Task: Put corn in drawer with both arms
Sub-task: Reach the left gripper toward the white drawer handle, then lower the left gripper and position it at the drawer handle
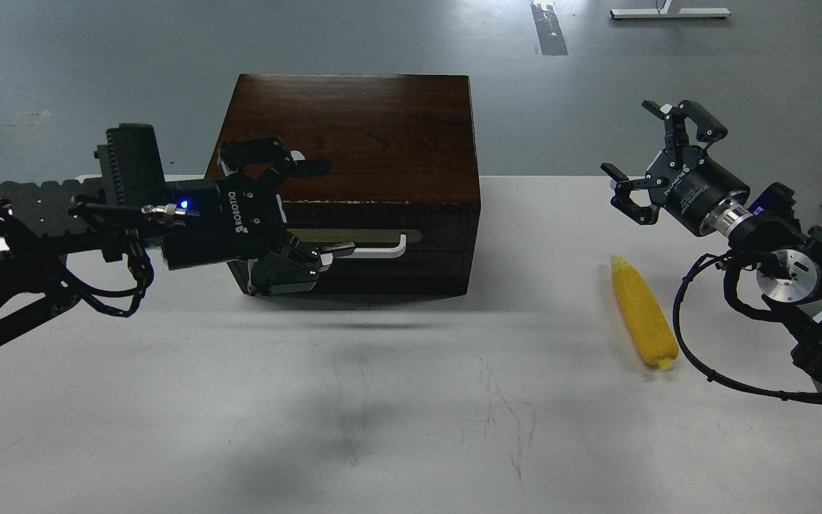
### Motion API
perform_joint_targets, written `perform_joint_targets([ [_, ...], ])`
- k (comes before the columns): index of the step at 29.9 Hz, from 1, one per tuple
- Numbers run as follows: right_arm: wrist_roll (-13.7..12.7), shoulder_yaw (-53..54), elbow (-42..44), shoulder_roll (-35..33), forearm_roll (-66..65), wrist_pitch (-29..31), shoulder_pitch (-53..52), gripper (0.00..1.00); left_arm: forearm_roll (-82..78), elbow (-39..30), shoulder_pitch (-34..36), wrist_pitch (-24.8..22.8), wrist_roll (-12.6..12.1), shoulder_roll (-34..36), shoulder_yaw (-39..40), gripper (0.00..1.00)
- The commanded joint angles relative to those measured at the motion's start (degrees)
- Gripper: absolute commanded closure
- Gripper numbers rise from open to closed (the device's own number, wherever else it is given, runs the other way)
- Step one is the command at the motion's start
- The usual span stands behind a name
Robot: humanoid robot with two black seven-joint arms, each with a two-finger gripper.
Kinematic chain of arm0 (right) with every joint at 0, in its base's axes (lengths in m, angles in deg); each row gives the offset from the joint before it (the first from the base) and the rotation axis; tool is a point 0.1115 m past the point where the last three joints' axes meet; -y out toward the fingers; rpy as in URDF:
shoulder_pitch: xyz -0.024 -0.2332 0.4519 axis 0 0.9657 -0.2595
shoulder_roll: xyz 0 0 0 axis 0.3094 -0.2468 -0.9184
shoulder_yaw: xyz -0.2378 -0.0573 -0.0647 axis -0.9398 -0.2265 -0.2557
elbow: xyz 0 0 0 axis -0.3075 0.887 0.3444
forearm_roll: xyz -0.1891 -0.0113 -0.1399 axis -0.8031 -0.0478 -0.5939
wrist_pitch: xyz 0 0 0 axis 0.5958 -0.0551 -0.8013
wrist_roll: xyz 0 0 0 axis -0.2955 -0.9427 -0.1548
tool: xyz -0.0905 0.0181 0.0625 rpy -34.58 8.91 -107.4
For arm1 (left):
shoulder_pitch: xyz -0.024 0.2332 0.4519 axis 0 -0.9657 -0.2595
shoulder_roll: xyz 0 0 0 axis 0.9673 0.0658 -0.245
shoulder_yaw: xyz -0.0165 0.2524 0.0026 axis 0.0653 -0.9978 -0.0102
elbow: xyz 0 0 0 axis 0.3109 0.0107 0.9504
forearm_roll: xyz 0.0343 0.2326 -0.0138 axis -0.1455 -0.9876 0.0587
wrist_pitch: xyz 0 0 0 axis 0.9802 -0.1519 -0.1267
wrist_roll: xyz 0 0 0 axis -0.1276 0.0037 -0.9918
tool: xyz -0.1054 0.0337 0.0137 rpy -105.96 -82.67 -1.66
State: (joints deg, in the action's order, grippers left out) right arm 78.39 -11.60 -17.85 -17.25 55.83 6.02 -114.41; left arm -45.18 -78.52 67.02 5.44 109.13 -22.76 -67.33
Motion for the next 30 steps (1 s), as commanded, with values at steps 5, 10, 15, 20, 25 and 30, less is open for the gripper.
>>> perform_joint_targets([
  [5, 0.0, 0.0, 0.6, 0.5, -0.1, 0.0, 1.4, 0.0, -0.4, 7.2, -0.6, 0.2, 0.0, -0.7, -1.2, 0.02],
  [10, 0.0, 0.0, 0.5, 0.6, -0.1, 0.0, 1.6, 0.0, -0.4, 7.2, -2.5, 1.1, 0.0, -0.5, -1.4, 0.02],
  [15, 0.0, 0.0, 0.5, 0.5, -0.1, 0.0, 1.8, 0.0, -0.4, 5.1, -2.6, 3.2, 0.0, -0.7, -1.5, 0.02],
  [20, 0.0, 0.0, 0.5, 0.3, -0.1, 0.0, 2.6, 0.0, -0.4, 3.4, -2.6, 3.4, 0.0, -0.8, -1.6, 0.02],
  [25, 0.0, 0.0, 0.5, 0.6, -0.1, 0.0, 2.8, 0.0, -0.4, 3.9, -3.8, 3.5, 0.0, -1.3, -1.6, 0.02],
  [30, 0.1, 0.0, 0.5, 0.9, -0.1, 0.0, 3.0, 0.0, -0.4, 5.7, -5.4, 4.4, 0.0, -3.5, -1.6, 0.02],
])
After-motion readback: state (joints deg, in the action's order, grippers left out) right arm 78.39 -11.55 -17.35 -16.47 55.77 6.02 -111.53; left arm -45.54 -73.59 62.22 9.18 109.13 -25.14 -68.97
